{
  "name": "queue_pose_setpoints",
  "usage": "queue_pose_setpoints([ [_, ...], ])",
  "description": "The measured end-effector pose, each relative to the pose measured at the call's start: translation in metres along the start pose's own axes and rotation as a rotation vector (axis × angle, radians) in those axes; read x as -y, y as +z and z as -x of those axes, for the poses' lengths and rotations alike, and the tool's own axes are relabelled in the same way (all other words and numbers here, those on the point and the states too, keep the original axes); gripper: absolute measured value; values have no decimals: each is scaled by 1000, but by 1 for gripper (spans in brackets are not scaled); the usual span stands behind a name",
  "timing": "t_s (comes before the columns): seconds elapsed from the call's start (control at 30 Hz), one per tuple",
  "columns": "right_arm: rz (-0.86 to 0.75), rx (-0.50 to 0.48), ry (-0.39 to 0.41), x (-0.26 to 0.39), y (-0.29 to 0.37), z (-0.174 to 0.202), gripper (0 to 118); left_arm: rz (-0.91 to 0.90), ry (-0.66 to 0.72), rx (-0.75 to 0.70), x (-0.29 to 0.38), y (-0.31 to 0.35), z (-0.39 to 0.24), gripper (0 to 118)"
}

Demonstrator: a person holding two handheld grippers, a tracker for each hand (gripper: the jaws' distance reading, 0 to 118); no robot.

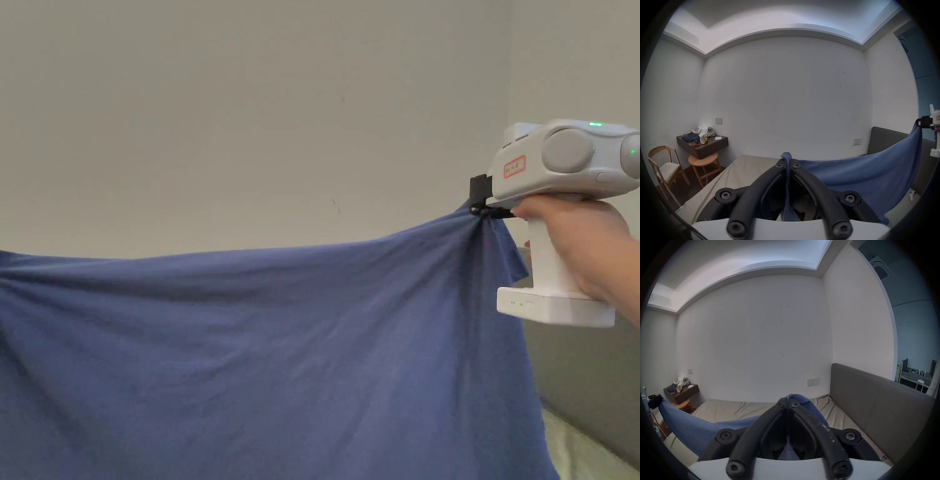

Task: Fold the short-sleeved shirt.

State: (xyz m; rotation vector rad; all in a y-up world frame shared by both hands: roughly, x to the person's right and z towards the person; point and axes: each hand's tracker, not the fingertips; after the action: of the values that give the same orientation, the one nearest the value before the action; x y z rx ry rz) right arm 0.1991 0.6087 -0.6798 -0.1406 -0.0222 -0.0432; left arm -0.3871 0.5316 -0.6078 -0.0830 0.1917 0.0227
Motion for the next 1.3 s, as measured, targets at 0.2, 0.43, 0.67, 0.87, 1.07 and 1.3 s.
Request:
queue_pose_setpoints([
  [0.2, -123, 32, 29, -32, -19, 20, 3, -61, -16, -44, -9, -23, -15, 2],
  [0.43, -279, 56, 136, -10, 4, 32, 3, -113, -35, -73, 16, -36, -27, 2],
  [0.67, 17, 64, 47, 153, -17, 1, 3, 180, 2, 34, 140, -32, -41, 2],
  [0.87, 434, 18, -35, 384, 19, -45, 3, 510, 80, 109, 313, 30, -49, 2],
  [1.07, 728, -44, -64, 505, 154, -93, 3, 736, 207, 161, 419, 139, 1, 2],
  [1.3, 760, -107, -60, 529, 296, -159, 3, 755, 140, 174, 430, 272, 30, 2],
])
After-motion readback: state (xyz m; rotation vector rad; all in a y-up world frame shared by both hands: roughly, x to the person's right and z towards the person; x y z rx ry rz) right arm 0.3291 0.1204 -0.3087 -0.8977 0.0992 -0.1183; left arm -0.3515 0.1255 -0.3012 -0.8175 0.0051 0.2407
